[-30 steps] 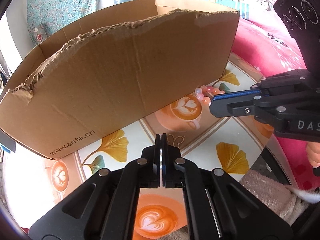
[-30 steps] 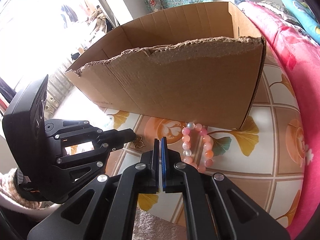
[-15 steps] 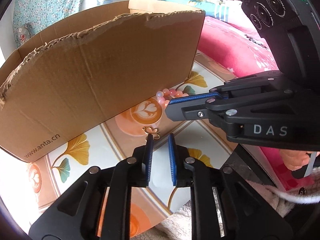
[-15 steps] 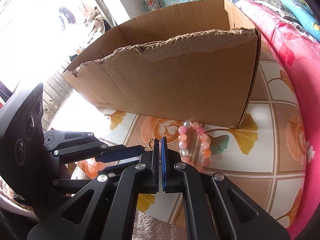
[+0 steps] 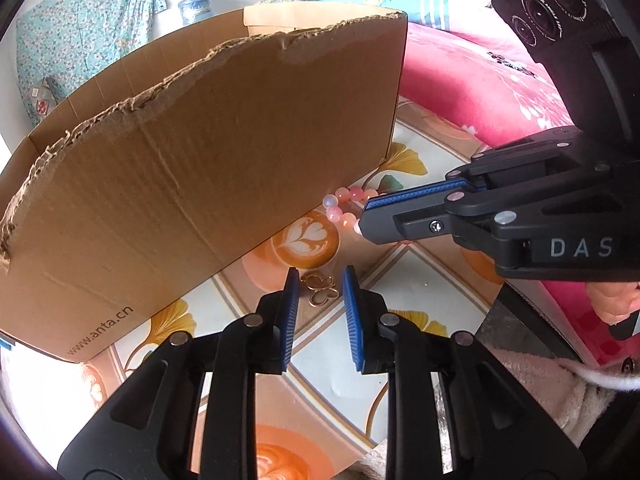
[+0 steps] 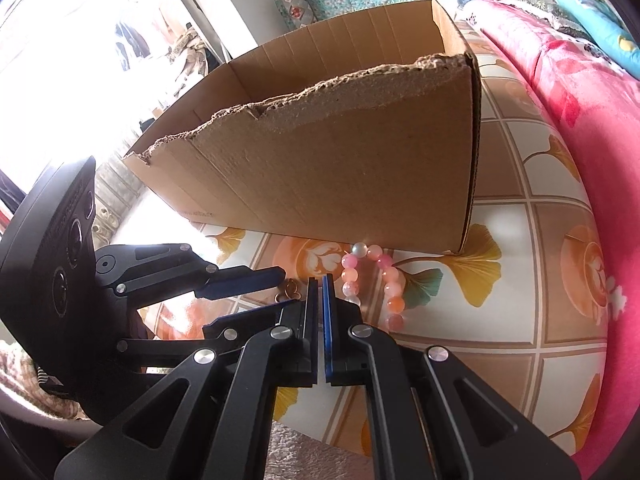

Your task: Organize jewelry

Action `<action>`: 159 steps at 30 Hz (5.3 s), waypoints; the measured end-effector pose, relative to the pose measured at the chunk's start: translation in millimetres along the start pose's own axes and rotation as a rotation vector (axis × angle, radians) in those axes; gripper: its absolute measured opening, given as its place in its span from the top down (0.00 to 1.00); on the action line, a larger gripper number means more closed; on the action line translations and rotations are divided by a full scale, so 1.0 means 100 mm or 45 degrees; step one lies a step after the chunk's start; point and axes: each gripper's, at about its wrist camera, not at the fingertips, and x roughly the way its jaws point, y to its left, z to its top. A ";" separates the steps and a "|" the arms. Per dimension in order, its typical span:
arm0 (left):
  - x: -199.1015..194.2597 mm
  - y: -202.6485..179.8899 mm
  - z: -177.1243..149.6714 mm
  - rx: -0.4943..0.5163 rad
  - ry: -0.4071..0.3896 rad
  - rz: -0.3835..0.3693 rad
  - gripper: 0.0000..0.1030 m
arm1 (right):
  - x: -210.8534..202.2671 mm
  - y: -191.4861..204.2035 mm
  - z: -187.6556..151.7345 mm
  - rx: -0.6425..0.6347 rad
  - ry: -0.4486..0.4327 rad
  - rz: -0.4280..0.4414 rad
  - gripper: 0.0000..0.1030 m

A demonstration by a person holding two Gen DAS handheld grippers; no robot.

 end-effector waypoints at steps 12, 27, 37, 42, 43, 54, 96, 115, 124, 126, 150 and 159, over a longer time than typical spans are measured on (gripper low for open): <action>0.05 -0.01 0.03 0.014 0.001 -0.018 0.90 | 0.01 -0.01 0.01 0.004 -0.004 -0.003 0.97; -0.04 0.09 -0.04 -0.041 -0.038 -0.045 1.00 | -0.02 0.05 0.02 -0.009 -0.005 -0.031 0.97; -0.02 0.08 -0.07 -0.023 -0.012 -0.027 1.00 | 0.02 0.12 0.03 -0.022 0.001 -0.029 0.97; -0.04 -0.01 -0.08 -0.004 -0.011 -0.051 1.00 | 0.02 0.12 0.03 -0.018 0.001 -0.038 0.97; -0.04 -0.02 -0.08 -0.005 -0.010 -0.050 1.00 | 0.00 0.11 0.03 -0.016 -0.001 -0.038 0.97; 0.01 -0.04 -0.04 -0.023 -0.003 -0.046 0.74 | -0.05 0.00 0.01 0.013 -0.019 -0.037 0.97; -0.34 0.14 -0.11 -0.098 -0.142 0.014 0.82 | 0.28 0.27 0.04 -0.264 0.094 -0.288 0.87; -1.28 0.34 0.18 -0.195 -0.475 -0.076 0.82 | -1.12 0.20 0.31 -0.075 -0.407 -0.109 0.91; -1.23 0.77 0.63 -0.233 -0.439 -0.050 0.82 | -1.09 0.36 1.07 -0.189 -0.378 -0.085 0.91; -1.18 0.86 0.67 -0.248 -0.413 -0.055 0.82 | -0.88 0.34 1.25 -0.204 -0.274 -0.103 0.91; -0.44 1.23 0.86 -0.319 -0.115 -0.148 0.82 | -0.43 0.09 1.49 -0.184 0.007 -0.005 0.90; -0.14 1.33 0.94 -0.412 0.023 -0.193 0.75 | -0.65 -0.16 1.45 -0.074 -0.118 0.029 0.89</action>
